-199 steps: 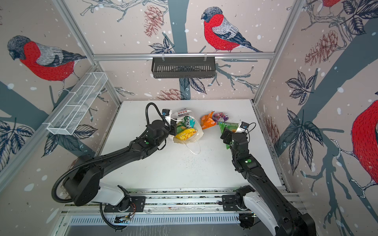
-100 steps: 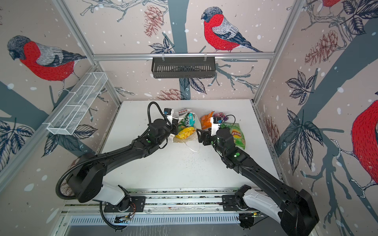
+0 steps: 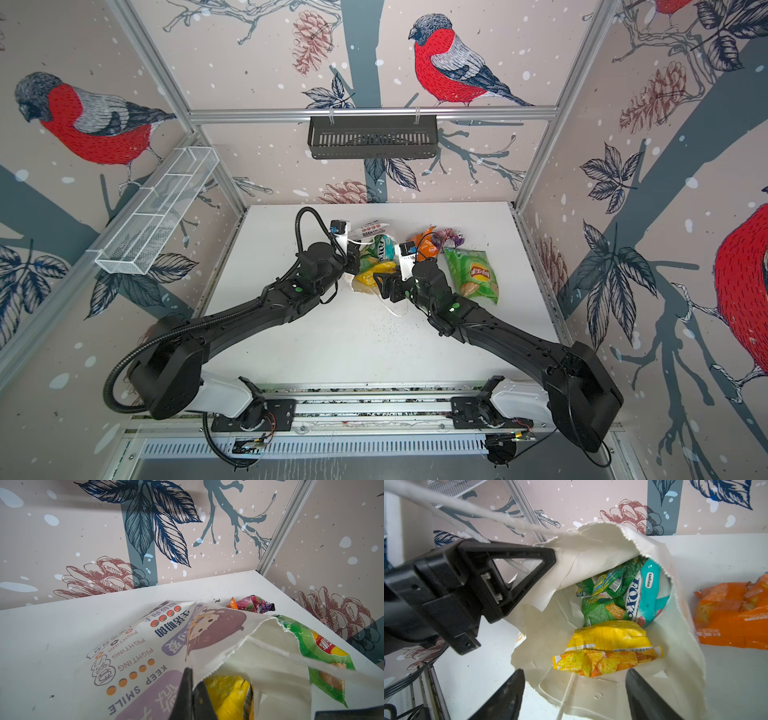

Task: Take the snacks out of the paper bag
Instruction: Pick up the snack from the paper bag.

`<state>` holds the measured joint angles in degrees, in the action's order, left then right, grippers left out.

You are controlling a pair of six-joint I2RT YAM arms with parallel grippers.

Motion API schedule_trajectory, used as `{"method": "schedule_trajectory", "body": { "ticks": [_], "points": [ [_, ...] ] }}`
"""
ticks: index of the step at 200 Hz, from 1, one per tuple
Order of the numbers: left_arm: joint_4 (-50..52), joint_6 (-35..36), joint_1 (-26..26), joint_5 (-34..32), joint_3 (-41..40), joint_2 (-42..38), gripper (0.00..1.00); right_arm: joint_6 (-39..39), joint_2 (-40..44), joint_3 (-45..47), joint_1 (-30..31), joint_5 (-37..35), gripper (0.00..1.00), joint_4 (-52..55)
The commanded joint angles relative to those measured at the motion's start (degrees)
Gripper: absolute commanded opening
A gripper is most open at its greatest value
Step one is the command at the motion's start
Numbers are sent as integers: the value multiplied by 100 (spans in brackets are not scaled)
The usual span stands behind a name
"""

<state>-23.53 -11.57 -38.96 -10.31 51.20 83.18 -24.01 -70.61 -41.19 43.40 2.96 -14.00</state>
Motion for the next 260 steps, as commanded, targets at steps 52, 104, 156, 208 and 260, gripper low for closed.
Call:
{"method": "schedule_trajectory", "body": {
  "ticks": [52, 104, 156, 208, 260],
  "points": [
    [14, 19, -15, -14, -57, -113, 0, 195, -805, -255, 90, -275, 85, 46],
    [-21, 1, -15, -14, -99, -231, 0, 69, -1274, -493, 99, -394, 86, 253],
    [15, -24, -15, 2, -49, -205, 0, -25, -1615, -746, 218, -854, 88, 643],
    [24, -53, -15, -76, -75, -223, 0, -292, -1778, -1012, 294, -1368, 93, 1220],
    [4, -68, -15, -76, -66, -170, 0, -576, -1745, -1125, 284, -913, 100, 1018]
  ]
}}
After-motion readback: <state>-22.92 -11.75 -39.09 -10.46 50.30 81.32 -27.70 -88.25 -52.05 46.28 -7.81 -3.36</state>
